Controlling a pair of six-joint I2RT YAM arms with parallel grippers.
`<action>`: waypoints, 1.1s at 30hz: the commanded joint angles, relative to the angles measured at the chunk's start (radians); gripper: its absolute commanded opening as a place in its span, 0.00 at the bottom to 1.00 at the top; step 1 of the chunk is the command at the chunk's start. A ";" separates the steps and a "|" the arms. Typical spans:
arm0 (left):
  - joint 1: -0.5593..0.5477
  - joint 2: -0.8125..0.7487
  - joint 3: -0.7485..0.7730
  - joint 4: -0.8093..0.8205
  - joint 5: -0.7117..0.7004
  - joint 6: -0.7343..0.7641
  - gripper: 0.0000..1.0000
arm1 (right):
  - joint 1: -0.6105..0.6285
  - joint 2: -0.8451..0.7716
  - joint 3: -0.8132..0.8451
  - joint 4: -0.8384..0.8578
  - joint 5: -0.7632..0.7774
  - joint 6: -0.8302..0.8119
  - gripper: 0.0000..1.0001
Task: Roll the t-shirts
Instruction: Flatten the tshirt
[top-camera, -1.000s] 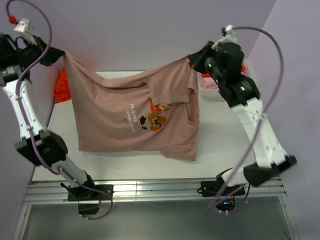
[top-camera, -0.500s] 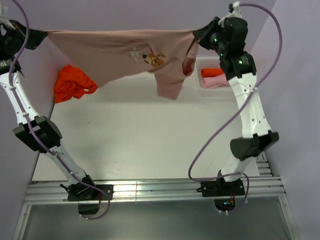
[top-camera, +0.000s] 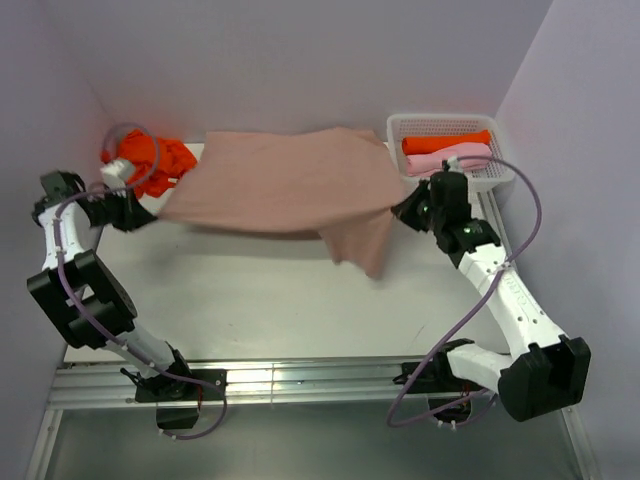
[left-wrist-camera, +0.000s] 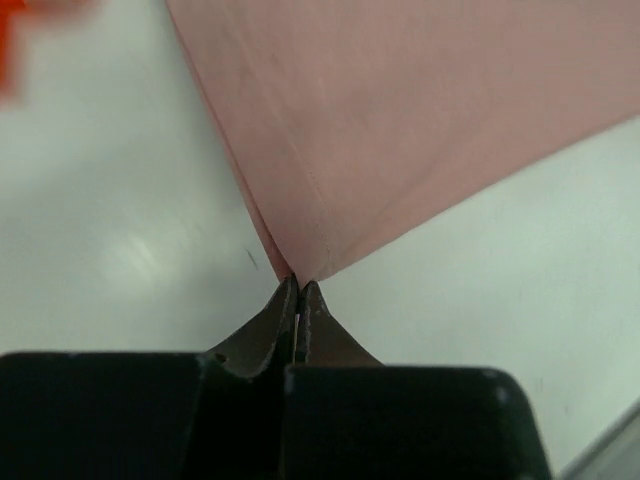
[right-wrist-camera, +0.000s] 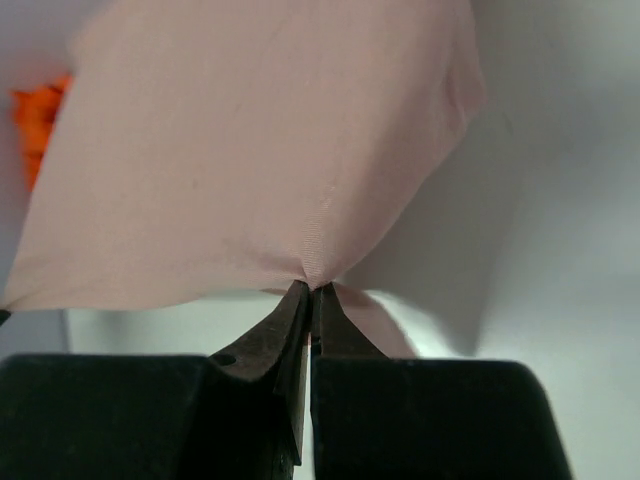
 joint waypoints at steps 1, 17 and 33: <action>-0.007 -0.025 -0.181 -0.140 -0.159 0.341 0.00 | -0.003 -0.054 -0.130 0.057 0.035 0.026 0.00; -0.128 0.158 -0.254 -0.100 -0.309 0.297 0.00 | 0.000 0.388 -0.050 0.036 0.138 0.000 0.45; -0.133 0.135 -0.283 -0.109 -0.299 0.312 0.00 | 0.089 -0.094 -0.475 0.037 0.218 0.224 0.56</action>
